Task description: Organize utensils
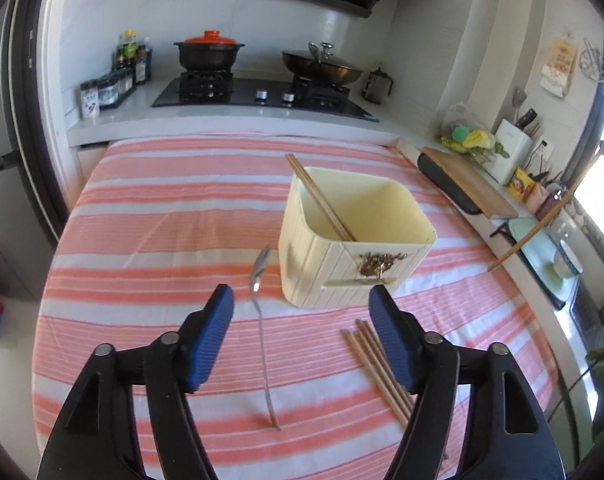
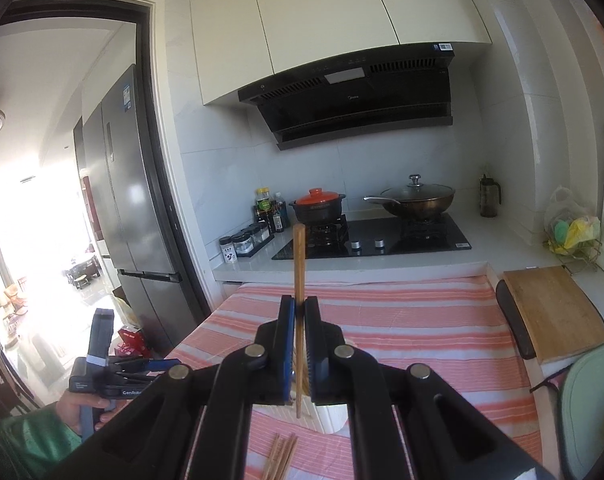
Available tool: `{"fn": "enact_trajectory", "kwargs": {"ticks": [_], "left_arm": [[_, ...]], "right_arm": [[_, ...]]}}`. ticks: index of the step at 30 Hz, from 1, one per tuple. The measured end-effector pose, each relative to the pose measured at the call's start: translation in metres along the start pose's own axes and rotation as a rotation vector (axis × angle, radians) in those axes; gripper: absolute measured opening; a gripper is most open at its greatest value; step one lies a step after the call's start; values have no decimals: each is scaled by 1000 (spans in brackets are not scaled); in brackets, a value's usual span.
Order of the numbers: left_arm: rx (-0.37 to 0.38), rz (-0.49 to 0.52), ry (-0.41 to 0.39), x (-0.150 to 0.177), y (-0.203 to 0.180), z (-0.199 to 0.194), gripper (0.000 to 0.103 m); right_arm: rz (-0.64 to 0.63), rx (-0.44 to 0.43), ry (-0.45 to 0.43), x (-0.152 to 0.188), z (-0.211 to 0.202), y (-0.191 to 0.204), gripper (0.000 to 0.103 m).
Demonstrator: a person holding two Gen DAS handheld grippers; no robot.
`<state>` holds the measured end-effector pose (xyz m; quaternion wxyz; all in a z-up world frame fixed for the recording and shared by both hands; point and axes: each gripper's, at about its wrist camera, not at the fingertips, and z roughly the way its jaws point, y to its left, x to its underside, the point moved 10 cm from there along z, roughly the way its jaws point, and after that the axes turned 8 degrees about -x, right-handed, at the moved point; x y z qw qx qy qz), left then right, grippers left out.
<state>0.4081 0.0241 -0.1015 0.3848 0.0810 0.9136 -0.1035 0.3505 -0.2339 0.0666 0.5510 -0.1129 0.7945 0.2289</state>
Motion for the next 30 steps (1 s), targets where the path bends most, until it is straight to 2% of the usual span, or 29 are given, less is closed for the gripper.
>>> {"fn": "enact_trajectory", "kwargs": {"ticks": [3, 6, 9, 11, 15, 18, 21, 22, 23, 24, 25, 26, 30], "left_arm": [[-57, 19, 51, 18, 8, 16, 81], [-72, 43, 125, 40, 11, 36, 81], [-196, 99, 163, 53, 22, 61, 81], [-261, 72, 194, 55, 38, 80, 81], [-356, -52, 244, 42, 76, 120, 81], [-467, -88, 285, 32, 94, 150, 82], [-523, -96, 335, 31, 101, 178, 85], [-519, -110, 313, 28, 102, 181, 85], [-503, -134, 300, 25, 103, 183, 76], [-451, -166, 291, 23, 102, 184, 57], [-435, -177, 277, 21, 102, 184, 44], [-429, -166, 269, 20, 101, 184, 41], [-400, -135, 223, 23, 100, 170, 40]], "right_arm": [[16, 4, 15, 14, -8, -2, 5], [33, 1, 34, 28, -14, -3, 5], [29, 3, 50, 42, -18, 0, 5], [31, 1, 67, 51, -18, 1, 5], [47, -7, 95, 66, -15, 1, 5], [57, -17, 108, 73, -12, 2, 5], [54, -23, 114, 77, -7, 4, 5], [54, -25, 115, 78, -6, 4, 5], [56, -28, 116, 78, -5, 3, 5], [58, -31, 116, 79, -4, 3, 5], [58, -33, 117, 80, -3, 2, 5], [58, -34, 117, 80, -3, 2, 5], [53, -38, 120, 81, -1, 1, 5]]}}
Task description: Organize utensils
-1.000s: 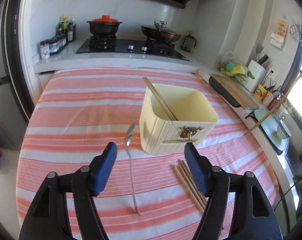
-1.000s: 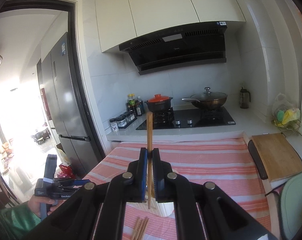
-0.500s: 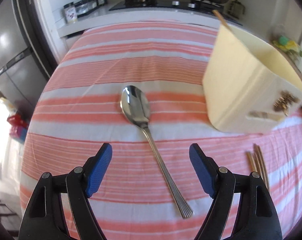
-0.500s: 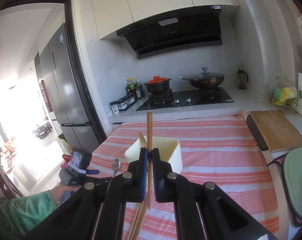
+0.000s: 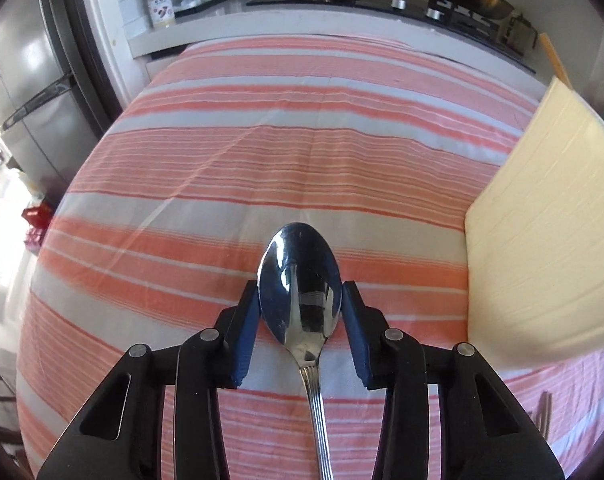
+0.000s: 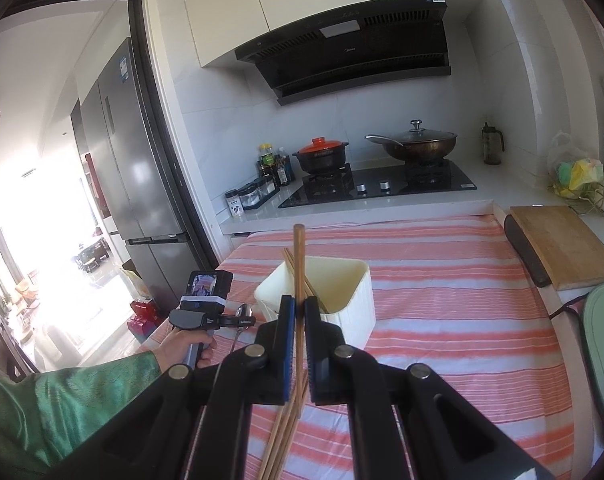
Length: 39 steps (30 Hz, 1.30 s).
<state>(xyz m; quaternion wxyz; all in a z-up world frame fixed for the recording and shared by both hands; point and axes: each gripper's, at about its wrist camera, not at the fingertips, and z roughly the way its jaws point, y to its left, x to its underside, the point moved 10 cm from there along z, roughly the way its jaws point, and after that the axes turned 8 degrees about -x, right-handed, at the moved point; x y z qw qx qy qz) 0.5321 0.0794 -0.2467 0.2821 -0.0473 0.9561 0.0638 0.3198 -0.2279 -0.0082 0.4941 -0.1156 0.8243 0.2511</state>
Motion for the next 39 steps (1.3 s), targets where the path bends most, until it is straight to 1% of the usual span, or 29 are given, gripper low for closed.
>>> {"fn": "enact_trajectory", "kwargs": {"ticks": [3, 8, 11, 14, 19, 24, 28, 29, 30, 31, 32, 34, 36, 39], "left_arm": [[51, -19, -71, 5, 7, -37, 40], [140, -55, -231, 13, 17, -129, 40], [169, -54, -322, 18, 21, -176, 40], [203, -60, -384, 21, 21, -211, 40], [245, -63, -447, 10, 25, -245, 40], [256, -44, -475, 5, 24, -268, 40], [262, -30, -469, 1, 24, -272, 40], [261, -27, -467, 0, 23, -272, 38], [258, -24, -466, 0, 23, -273, 11], [271, -12, -448, -1, 21, -271, 6], [287, -13, -433, -4, 19, -270, 8], [287, 0, -426, -10, 14, -269, 8], [296, 15, -417, -16, 8, -264, 6], [330, 15, -376, -15, 3, -252, 2]], "right_arm": [[-6, 0, -5, 1, -2, 2, 5], [-26, 7, -8, 2, -4, 9, 5], [-30, 7, -11, 1, -4, 14, 5], [-37, 15, -17, -2, -4, 17, 5], [-37, 29, -19, -4, -4, 20, 5], [-48, 56, -17, -7, -4, 18, 5], [-55, 65, -7, -9, 2, 16, 5], [-54, 64, -3, -10, 4, 15, 5], [-52, 64, 0, -12, 7, 14, 5], [-49, 64, 2, -15, 10, 11, 5], [-46, 65, 2, -18, 14, 9, 5], [-34, 62, -6, -28, 20, 5, 5], [-17, 52, -10, -41, 30, 0, 5], [-15, 48, -26, -56, 35, -1, 5]]}}
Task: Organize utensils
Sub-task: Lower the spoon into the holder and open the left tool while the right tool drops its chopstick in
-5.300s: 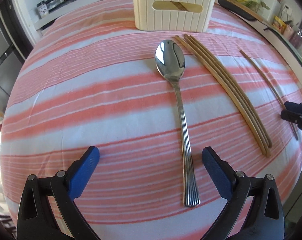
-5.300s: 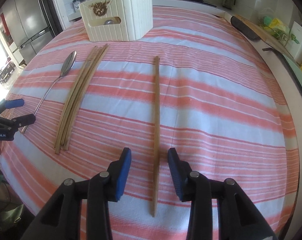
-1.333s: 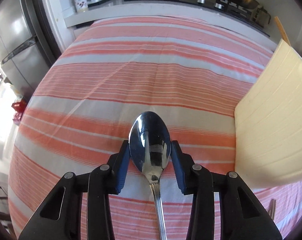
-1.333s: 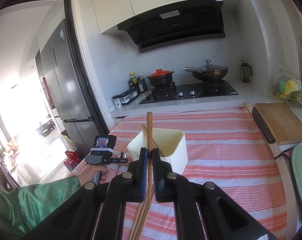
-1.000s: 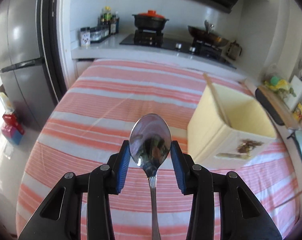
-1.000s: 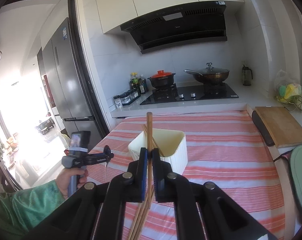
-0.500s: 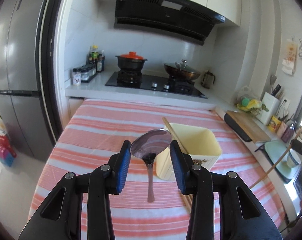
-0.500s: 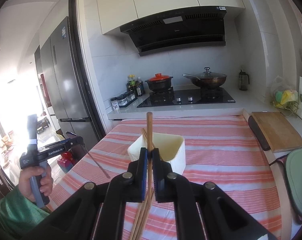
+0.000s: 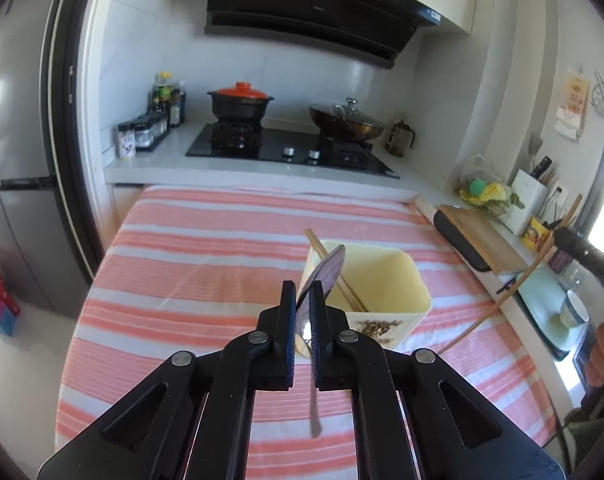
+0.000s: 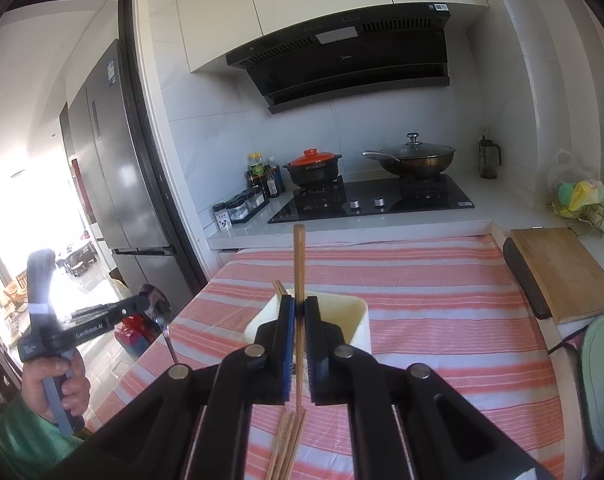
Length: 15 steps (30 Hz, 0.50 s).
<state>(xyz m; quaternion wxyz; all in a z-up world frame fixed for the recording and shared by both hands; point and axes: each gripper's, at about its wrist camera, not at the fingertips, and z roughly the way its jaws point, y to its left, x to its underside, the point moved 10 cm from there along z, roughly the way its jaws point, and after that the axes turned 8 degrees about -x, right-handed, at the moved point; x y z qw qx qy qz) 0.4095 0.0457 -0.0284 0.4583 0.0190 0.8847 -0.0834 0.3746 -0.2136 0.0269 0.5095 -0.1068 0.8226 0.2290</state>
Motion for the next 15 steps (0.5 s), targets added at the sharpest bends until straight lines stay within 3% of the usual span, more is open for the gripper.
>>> {"fn": "enact_trajectory", "kwargs": {"ticks": [7, 15], "left_arm": [[14, 30, -12, 5, -9, -6, 1], [18, 49, -57, -41, -20, -16, 1]], "right_arm": [[-36, -7, -20, -9, -6, 8, 5], [-21, 7, -20, -25, 12, -6, 5]]}}
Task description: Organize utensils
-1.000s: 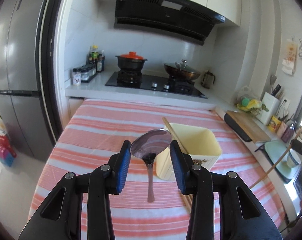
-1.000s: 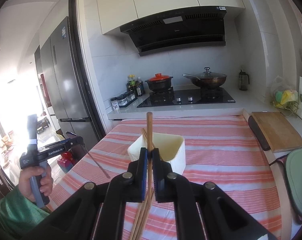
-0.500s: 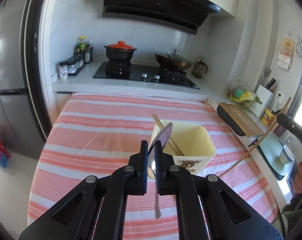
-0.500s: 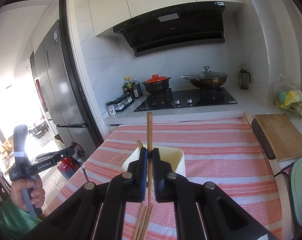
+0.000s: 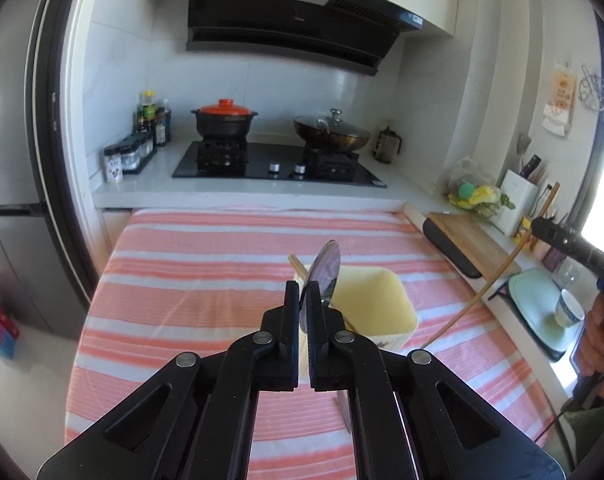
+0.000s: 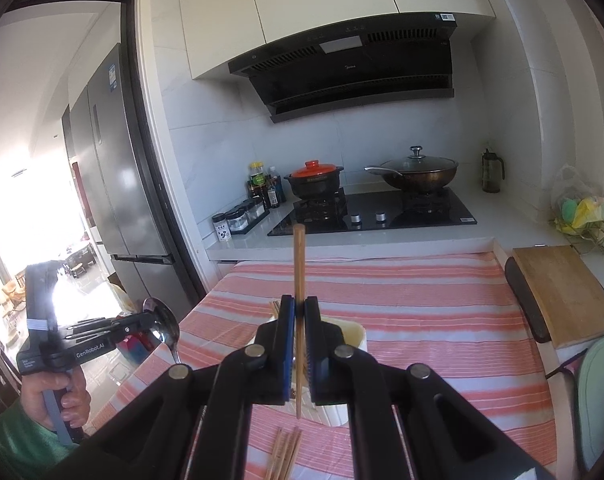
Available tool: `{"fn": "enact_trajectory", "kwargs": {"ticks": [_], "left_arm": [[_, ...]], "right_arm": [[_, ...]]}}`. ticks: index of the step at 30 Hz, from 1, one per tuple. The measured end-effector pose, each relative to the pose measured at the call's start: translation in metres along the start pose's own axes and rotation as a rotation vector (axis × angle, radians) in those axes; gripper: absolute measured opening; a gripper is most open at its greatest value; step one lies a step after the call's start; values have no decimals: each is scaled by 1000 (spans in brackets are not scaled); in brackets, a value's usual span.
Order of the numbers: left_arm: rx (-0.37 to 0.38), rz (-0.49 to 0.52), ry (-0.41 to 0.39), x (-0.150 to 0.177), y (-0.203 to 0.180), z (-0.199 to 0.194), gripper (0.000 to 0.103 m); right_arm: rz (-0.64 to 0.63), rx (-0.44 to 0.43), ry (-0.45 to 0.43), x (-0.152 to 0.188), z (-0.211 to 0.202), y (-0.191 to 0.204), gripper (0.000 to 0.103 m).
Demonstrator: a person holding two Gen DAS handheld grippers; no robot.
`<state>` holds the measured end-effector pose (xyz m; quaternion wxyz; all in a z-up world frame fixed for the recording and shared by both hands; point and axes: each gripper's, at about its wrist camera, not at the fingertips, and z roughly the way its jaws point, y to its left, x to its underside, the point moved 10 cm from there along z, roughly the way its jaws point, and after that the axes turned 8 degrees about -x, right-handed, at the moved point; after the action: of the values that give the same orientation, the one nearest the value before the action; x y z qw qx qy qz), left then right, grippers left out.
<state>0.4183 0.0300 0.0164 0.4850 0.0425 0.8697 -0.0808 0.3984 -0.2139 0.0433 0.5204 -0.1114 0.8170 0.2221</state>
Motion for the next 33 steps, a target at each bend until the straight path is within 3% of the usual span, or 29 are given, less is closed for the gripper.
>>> {"fn": "enact_trajectory", "kwargs": {"ticks": [6, 10, 15, 20, 21, 22, 24, 26, 29, 33], "left_arm": [[-20, -20, -100, -67, -8, 7, 1], [-68, -4, -121, -80, -19, 40, 1], [-66, -12, 46, -35, -28, 111, 1], [-54, -5, 196, 15, -35, 157, 4], [-49, -16, 206, 19, -34, 157, 13], [-31, -29, 205, 21, -33, 151, 21], [-25, -32, 179, 24, -27, 131, 60], [-38, -12, 157, 31, -17, 106, 68], [-31, 9, 231, 73, 0, 68, 78], [-8, 22, 341, 170, 5, 19, 91]], "right_arm": [[-30, 29, -52, -40, 20, -7, 5], [-85, 62, -25, -49, 54, -15, 5], [-59, 32, 225, 4, 124, -28, 5], [-35, 39, 387, 55, 168, -37, 7], [-25, 39, 393, 59, 171, -37, 9], [-16, 36, 384, 60, 169, -37, 20], [4, 21, 324, 54, 152, -34, 36], [-6, 20, 285, 55, 124, -29, 38], [-49, 36, 286, 82, 73, -26, 38], [-73, 159, 327, 172, 8, -33, 44]]}}
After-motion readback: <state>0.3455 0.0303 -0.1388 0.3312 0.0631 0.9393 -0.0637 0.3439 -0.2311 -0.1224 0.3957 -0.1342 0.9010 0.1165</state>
